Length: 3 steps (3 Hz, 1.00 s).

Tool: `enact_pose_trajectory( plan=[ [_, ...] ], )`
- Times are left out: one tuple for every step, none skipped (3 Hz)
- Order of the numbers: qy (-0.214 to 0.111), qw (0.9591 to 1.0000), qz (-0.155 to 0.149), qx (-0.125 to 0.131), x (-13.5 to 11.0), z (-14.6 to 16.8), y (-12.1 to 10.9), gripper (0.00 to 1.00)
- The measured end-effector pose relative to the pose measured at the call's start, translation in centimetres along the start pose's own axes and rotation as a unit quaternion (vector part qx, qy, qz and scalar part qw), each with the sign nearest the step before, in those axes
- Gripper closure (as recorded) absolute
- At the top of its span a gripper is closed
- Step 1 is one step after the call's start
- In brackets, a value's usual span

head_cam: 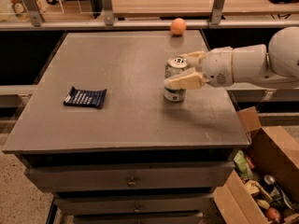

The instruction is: Pick 7up can

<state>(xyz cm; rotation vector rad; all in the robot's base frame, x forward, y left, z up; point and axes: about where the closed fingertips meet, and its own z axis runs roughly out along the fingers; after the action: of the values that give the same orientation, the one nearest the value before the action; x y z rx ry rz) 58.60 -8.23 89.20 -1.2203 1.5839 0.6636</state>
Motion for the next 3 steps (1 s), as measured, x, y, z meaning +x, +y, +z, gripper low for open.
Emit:
enact_pose_trajectory(
  plan=[
    [-0.003,0.9997,-0.010,-0.022,-0.8,0.9,0.6,0.62],
    [0.006,0.9992,-0.016,-0.036,-2.0,1.1,0.6,0.86],
    [0.006,0.9988,-0.028,-0.039,-3.6,0.0,-0.4,1.00]
  ],
)
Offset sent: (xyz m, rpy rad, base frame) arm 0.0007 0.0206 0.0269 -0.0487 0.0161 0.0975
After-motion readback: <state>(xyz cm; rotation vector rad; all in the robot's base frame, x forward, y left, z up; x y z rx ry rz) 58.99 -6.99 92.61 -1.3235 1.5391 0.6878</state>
